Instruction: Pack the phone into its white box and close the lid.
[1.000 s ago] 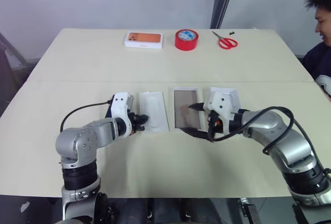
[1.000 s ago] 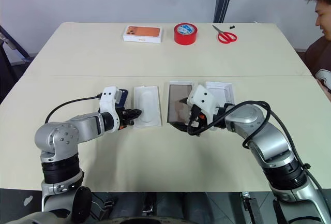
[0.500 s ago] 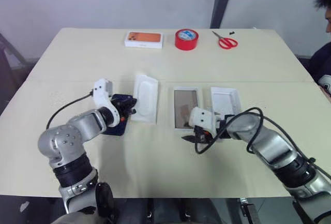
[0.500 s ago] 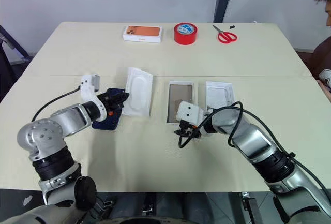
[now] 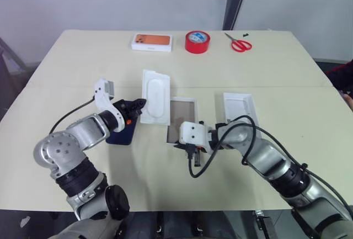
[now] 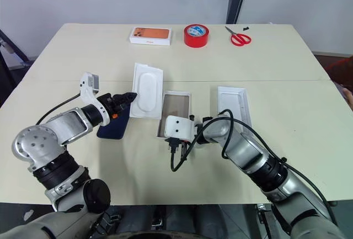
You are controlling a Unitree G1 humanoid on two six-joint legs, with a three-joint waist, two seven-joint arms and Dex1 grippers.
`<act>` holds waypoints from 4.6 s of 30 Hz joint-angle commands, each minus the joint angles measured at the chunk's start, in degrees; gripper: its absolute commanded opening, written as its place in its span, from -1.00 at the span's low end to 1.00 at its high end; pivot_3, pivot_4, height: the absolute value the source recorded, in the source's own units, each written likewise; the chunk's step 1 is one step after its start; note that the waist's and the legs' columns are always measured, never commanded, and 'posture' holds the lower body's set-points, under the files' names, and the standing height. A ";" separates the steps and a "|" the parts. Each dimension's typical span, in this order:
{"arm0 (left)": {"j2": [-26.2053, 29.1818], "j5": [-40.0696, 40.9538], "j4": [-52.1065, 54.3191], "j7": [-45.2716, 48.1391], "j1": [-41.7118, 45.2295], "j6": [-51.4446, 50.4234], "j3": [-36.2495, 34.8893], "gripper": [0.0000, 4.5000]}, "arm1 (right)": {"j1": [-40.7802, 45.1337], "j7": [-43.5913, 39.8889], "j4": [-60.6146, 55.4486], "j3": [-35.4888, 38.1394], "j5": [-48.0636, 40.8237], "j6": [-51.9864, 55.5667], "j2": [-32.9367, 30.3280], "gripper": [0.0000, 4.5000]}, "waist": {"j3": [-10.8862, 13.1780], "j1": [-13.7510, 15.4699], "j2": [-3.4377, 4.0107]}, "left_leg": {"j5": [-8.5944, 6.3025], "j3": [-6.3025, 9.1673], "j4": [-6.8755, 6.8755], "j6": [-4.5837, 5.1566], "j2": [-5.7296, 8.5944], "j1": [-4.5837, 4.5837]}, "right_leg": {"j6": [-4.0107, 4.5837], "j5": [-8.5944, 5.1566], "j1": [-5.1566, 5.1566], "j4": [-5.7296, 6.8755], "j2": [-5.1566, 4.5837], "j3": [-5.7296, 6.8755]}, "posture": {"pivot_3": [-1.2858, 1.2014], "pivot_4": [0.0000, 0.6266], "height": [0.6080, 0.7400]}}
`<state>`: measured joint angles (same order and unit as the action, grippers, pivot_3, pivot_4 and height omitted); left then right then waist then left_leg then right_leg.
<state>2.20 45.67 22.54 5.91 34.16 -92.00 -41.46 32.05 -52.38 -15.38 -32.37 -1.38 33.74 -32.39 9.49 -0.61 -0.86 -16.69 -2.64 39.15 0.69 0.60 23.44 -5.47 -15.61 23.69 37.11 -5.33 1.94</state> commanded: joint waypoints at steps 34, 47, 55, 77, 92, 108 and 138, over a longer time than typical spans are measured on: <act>-8.41 17.27 -3.14 -21.01 -4.84 -0.50 8.97 -0.15 | -2.86 -2.35 -5.56 15.35 -4.91 -0.20 -8.65 0.51 | 0.04 0.29 -0.09 | 0.00 0.03 0.00 0.01 0.02 -0.01 | 0.00 0.00 -0.04 -0.03 -0.02 -0.01 | 0.03 -0.52 0.69; 2.12 25.42 -2.05 -19.15 -3.80 1.58 7.10 0.53 | 1.84 2.63 -2.07 17.65 -7.11 6.91 -2.80 0.15 | 0.04 0.05 -0.09 | 0.01 0.04 0.00 -0.02 0.02 -0.01 | 0.01 0.00 -0.03 -0.01 0.00 -0.01 | 0.03 -0.52 0.69; 24.67 13.86 6.31 0.40 -13.32 18.01 17.37 0.53 | 7.14 14.40 10.50 12.02 -1.19 10.43 10.05 -0.98 | 0.04 -0.83 -0.08 | 0.09 0.00 -0.11 -0.16 0.00 -0.04 | 0.02 -0.01 0.06 0.05 0.05 -0.05 | 0.03 -0.52 0.69; 37.72 2.97 15.51 24.94 -39.59 43.03 21.90 0.53 | 12.14 24.83 31.50 8.64 11.81 -6.91 18.28 -0.98 | 0.07 -0.68 -0.01 | 0.08 -0.06 -0.31 -0.15 0.02 0.07 | 0.09 -0.03 0.31 0.06 -0.12 -0.08 | 0.03 -0.52 0.69; 34.83 8.14 -10.26 0.95 -16.72 19.70 12.97 0.99 | 12.93 15.80 17.41 1.58 7.28 8.11 27.17 -1.00 | 0.06 -0.39 -0.06 | 0.09 -0.01 -0.25 -0.13 -0.01 0.10 | 0.03 0.00 0.40 0.28 -0.02 -0.04 | 0.03 -0.52 0.69; 26.77 9.26 -14.29 1.88 -11.18 0.21 12.99 0.99 | 17.34 14.58 25.54 -4.73 8.72 10.26 32.92 -1.00 | 0.00 -1.09 -0.03 | 0.13 -0.01 -0.26 -0.22 0.02 0.10 | 0.03 0.00 0.43 0.33 -0.05 -0.04 | 0.03 -0.52 0.69; 19.23 33.15 -21.76 -19.61 -9.49 1.73 -3.51 0.20 | 14.93 11.18 12.82 -2.29 9.23 14.10 25.27 -1.00 | -0.01 -0.61 -0.10 | 0.13 0.02 -0.27 -0.25 0.09 0.11 | 0.03 0.01 0.50 0.35 -0.10 -0.04 | 0.03 -0.52 0.69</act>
<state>21.11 75.78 0.50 -12.79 24.87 -91.59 -43.27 46.96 -40.74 1.26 -36.35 8.65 47.18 -6.96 9.48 -1.22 -0.96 -16.55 -2.62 38.87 0.44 0.68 23.55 -5.44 -15.61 24.19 37.46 -5.42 1.90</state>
